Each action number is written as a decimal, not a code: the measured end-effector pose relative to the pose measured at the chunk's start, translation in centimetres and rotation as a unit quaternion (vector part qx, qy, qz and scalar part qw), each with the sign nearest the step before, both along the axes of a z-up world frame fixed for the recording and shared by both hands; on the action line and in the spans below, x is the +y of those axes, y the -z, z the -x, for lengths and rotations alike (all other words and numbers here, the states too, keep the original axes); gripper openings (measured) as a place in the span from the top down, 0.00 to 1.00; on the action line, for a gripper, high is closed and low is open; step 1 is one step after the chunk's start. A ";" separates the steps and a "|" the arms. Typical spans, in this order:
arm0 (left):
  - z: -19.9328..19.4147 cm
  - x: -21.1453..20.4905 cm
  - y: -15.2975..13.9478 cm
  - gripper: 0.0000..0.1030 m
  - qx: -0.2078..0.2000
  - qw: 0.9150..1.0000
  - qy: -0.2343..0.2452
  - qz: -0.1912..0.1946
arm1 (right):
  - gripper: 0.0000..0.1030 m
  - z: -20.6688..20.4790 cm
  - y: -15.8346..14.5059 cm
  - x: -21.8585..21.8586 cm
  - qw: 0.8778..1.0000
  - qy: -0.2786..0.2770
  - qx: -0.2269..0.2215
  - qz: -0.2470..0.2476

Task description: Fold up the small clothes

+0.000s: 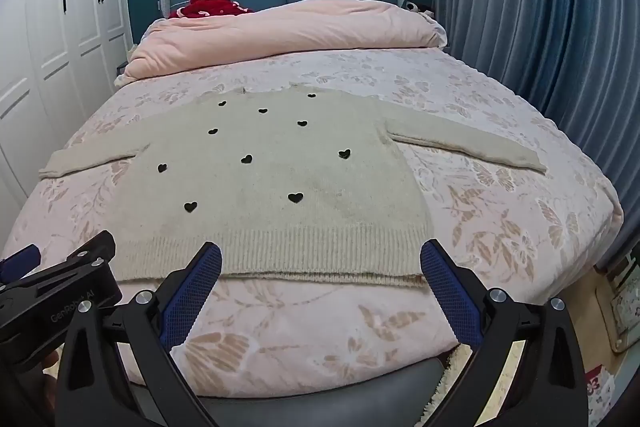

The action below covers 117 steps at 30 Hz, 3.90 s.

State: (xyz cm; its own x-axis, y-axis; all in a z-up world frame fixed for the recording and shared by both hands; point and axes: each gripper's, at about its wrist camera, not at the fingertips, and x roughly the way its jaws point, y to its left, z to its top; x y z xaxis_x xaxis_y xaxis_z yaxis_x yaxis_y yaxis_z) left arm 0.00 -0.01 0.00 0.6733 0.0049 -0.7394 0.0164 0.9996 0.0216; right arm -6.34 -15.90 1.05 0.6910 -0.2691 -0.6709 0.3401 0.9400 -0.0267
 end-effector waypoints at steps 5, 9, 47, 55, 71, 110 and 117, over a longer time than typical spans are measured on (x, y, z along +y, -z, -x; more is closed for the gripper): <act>0.4 -0.2 0.1 0.05 -0.001 1.000 0.001 -0.010 | 0.05 0.1 0.5 0.6 1.000 0.000 0.006 0.021; 0.3 -0.2 0.4 0.05 0.004 1.000 0.002 -0.013 | 0.05 0.2 0.4 0.5 1.000 0.001 0.004 0.015; 0.4 -0.4 0.1 0.05 -0.003 1.000 0.002 -0.020 | 0.05 0.3 0.5 0.2 1.000 0.010 0.011 0.009; 0.5 -0.4 0.1 0.05 -0.003 1.000 0.002 -0.020 | 0.05 0.3 0.6 0.3 1.000 0.011 0.010 0.008; 0.5 -0.5 0.1 0.05 -0.004 1.000 0.002 -0.022 | 0.05 0.4 0.6 0.3 1.000 0.012 0.011 0.008; -0.8 0.0 2.2 0.05 0.020 1.000 0.014 -0.014 | 0.05 -1.1 3.8 -1.6 0.998 -0.010 0.049 -0.034; -4.4 1.7 2.1 0.05 0.018 0.999 -0.006 0.034 | 0.05 -6.2 3.3 -13.0 0.995 0.033 0.021 -0.094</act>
